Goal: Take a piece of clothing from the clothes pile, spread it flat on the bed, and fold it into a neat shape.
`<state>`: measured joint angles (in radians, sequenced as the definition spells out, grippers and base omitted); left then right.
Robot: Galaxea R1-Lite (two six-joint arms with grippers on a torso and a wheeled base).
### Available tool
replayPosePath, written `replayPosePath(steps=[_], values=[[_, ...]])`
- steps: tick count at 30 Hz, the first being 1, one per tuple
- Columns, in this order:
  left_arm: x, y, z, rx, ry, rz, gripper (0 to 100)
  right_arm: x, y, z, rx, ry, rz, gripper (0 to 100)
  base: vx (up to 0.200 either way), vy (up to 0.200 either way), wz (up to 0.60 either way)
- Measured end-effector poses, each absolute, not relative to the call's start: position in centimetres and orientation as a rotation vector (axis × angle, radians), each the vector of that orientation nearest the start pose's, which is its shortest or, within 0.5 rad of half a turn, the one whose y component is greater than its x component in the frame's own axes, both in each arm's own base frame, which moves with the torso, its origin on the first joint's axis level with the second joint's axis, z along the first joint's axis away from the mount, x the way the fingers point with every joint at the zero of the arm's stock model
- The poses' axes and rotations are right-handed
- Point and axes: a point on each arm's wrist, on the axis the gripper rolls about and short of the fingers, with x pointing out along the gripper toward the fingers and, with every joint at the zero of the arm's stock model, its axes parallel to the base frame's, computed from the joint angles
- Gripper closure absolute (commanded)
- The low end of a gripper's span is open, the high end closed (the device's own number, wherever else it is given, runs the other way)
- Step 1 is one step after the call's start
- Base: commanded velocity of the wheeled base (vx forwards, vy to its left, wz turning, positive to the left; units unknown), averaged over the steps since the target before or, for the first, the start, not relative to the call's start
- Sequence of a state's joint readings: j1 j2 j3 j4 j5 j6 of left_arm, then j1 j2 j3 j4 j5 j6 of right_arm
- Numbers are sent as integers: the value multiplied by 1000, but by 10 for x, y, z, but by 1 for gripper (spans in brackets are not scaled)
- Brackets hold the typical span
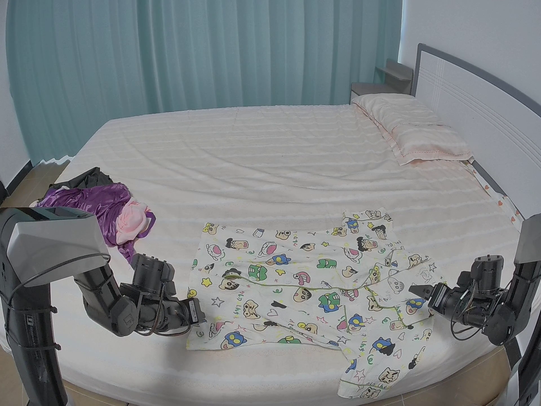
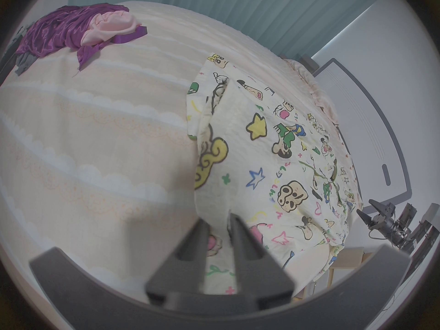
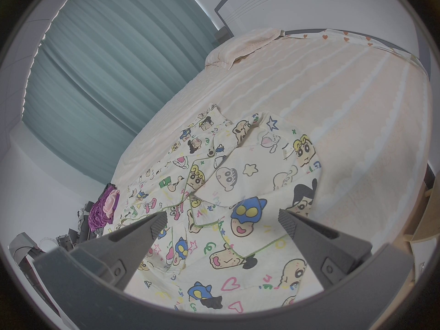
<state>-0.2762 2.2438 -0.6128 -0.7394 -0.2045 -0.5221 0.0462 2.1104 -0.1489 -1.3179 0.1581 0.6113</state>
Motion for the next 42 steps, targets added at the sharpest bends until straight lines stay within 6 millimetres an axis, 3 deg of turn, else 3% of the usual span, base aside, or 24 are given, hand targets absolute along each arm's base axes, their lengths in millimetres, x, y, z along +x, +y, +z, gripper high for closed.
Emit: replayPosePath(steps=[10,18,29,30,42], values=[[291,-87,-2,-449,957,-213,100,228,9,1,600,727,-34,0,0,0,0],[260,-84,28,-444,917,-249,100,215,2,-12,556,809,-66,0,0,0,0],[223,-84,43,-426,916,-293,100,213,4,-32,510,908,17,0,0,0,0],[221,-84,44,-425,916,-297,100,215,4,-34,509,908,27,100,0,0,0],[202,-79,42,-415,950,-297,100,231,5,-49,497,887,64,100,0,0,0]])
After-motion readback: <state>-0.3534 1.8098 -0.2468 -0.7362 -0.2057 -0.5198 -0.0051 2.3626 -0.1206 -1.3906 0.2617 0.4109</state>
